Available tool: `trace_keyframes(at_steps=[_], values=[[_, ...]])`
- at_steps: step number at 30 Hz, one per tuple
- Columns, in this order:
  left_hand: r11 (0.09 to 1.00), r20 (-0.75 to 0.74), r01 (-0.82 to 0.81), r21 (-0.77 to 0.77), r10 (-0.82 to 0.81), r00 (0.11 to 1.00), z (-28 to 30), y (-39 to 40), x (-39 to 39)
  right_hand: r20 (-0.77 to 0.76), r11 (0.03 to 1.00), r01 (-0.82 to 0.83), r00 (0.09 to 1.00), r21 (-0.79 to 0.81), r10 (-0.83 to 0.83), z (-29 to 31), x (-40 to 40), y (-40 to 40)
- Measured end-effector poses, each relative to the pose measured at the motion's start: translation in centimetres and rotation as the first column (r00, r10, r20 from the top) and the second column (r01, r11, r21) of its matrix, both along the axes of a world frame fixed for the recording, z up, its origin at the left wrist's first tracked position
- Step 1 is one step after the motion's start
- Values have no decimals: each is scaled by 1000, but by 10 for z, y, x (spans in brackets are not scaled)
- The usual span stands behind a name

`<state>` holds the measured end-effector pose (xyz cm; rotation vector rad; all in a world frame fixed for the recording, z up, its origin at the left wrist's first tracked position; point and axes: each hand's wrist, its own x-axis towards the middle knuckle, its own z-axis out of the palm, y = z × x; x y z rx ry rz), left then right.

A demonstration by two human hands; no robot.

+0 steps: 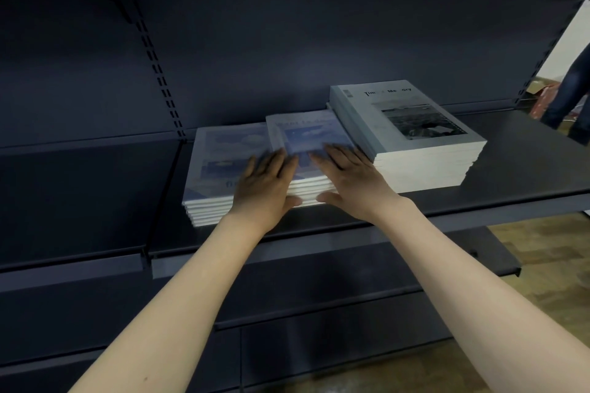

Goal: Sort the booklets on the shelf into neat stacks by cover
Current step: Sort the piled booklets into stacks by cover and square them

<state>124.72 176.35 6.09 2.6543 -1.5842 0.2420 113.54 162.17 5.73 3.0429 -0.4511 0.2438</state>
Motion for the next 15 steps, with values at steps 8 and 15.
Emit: trace_keyframes(at_steps=[8, 15], values=[[1000, 25, 29, 4, -29, 999, 2, 1, 3, -3, 1000, 6, 1000, -1, -6, 0, 1, -1], [1000, -44, 30, -9, -30, 999, -1, 1, 5, -13, 999, 19, 1000, 29, -19, 1, 0, 0]])
